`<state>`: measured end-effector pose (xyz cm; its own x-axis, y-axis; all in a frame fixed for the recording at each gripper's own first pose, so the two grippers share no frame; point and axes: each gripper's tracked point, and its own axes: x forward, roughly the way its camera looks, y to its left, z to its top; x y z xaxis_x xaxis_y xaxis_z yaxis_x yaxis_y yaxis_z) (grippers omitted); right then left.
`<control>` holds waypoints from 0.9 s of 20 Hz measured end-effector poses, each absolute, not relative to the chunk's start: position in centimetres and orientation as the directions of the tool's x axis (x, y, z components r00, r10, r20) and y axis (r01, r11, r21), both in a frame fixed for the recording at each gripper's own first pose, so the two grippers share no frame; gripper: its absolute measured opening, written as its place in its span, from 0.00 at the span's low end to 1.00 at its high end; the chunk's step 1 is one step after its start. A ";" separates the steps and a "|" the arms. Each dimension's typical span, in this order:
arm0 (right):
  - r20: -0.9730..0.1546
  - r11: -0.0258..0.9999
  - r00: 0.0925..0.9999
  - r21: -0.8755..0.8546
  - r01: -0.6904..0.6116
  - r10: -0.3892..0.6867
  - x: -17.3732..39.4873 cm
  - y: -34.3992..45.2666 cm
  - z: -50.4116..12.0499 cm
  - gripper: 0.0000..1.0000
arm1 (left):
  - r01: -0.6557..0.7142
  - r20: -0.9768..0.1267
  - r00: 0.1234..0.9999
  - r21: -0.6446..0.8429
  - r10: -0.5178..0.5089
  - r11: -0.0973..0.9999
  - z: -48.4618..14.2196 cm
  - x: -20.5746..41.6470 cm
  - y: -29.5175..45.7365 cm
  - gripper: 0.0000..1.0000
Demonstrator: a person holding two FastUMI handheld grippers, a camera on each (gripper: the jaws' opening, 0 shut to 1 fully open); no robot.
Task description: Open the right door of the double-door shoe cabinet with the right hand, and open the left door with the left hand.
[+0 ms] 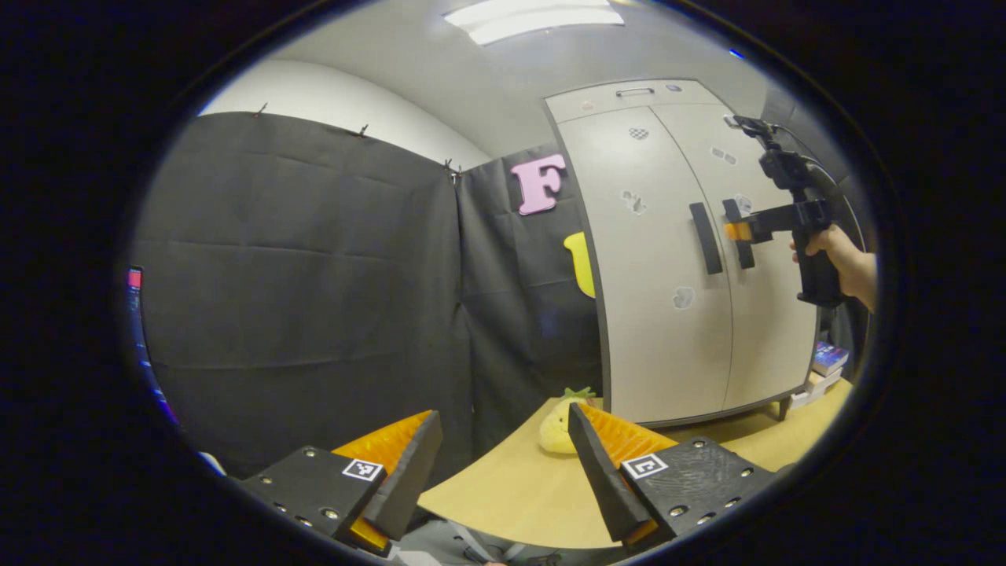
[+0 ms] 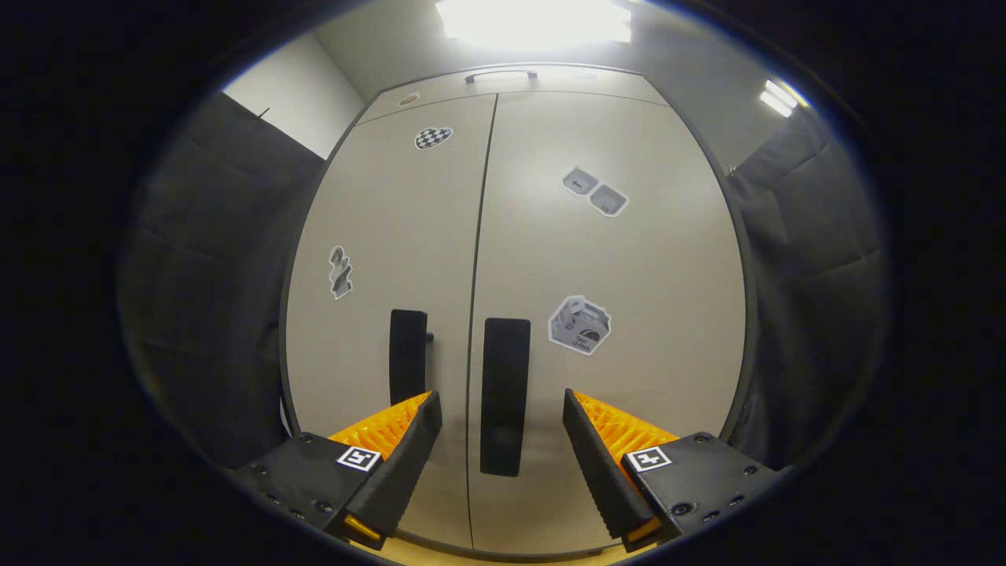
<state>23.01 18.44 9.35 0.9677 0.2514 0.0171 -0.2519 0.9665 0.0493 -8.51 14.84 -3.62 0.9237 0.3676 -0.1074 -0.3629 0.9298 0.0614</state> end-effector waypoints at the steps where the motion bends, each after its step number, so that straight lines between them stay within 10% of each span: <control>1: 0.007 0.966 0.967 0.055 -0.254 0.254 23.5 18.8 9.3 0.97 | -0.368 -0.110 0.922 0.061 0.373 0.928 -3.7 -8.8 15.1 0.94; 9: -0.091 0.968 0.967 0.096 -0.230 0.238 25.7 19.5 7.3 0.73 | -0.383 -0.123 0.914 0.057 0.387 0.922 -4.3 -8.9 15.7 0.94; 12: -0.104 0.976 0.972 0.077 -0.203 0.211 26.0 19.4 7.4 0.41 | -0.376 -0.130 0.916 0.051 0.380 0.925 -4.4 -8.9 15.7 0.94; 18: -0.177 0.973 0.959 0.102 -0.205 0.221 25.9 19.1 7.2 0.15 | -0.355 -0.128 0.925 0.044 0.357 0.934 -4.2 -8.9 15.5 0.94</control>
<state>25.92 19.12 7.17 0.9592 0.2205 -0.1767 -0.2050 0.9734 0.1021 -8.92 15.46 -4.19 0.9252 0.3572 -0.1284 -0.3545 0.9340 0.0440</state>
